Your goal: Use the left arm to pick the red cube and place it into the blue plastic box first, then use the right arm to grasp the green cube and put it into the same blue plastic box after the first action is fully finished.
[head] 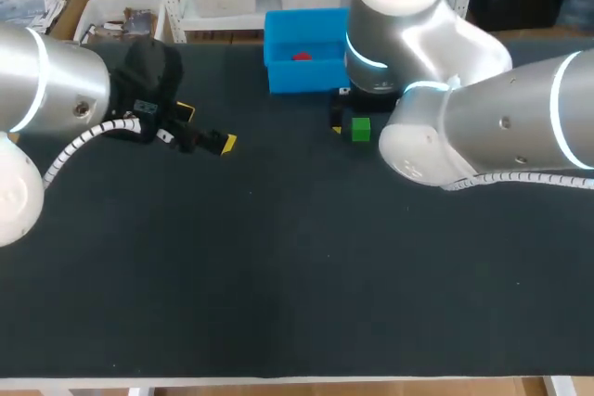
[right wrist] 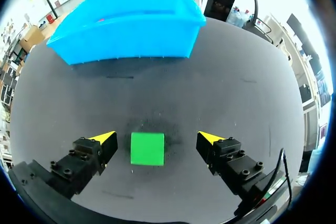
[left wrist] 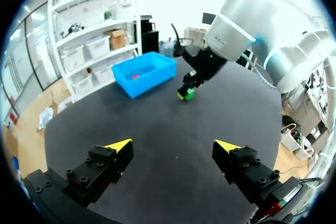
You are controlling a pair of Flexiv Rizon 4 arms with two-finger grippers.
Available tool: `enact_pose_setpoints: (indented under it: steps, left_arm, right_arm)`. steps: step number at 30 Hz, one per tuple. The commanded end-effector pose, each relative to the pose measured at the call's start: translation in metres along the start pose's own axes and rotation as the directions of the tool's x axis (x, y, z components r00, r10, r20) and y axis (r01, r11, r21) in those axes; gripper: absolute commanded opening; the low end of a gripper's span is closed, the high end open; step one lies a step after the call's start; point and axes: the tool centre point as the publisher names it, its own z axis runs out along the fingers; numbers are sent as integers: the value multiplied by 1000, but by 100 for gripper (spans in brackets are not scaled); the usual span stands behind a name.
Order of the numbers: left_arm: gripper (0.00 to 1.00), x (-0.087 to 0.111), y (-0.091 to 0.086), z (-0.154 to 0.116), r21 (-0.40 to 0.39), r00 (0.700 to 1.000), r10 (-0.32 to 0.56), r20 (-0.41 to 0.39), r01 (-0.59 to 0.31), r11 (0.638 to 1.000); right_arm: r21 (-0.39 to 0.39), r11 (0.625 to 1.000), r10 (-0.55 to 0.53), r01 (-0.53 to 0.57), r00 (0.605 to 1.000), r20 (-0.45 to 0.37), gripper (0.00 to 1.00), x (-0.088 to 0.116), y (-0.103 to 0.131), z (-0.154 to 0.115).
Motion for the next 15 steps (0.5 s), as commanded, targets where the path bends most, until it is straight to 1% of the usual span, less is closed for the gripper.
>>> enact_pose_setpoints:
  steps: [1,11,12,13,14,15]
  left_arm:
    - [100,1,2,0,7,1000,2,5,-2,1000]
    - [100,1,2,0,7,1000,2,5,-2,1000]
    - [100,1,2,0,7,1000,2,5,-2,1000]
    - [100,1,2,0,7,1000,2,5,-2,1000]
    - [100,1,2,0,7,1000,2,5,-2,1000]
    - [100,1,2,0,7,1000,2,5,-2,1000]
  right_arm:
    - [8,1000,-7,7,1000,5,100,-5,2,7]
    - [20,1000,-22,22,1000,-2,100,-7,3,11]
    - [26,999,-21,21,1000,-6,67,-7,3,11]
    - [26,1000,-17,17,1000,-6,18,-7,3,11]
    - [24,1000,-16,16,1000,-6,0,-7,3,11]
    - [22,1000,-12,12,1000,-8,0,-7,3,11]
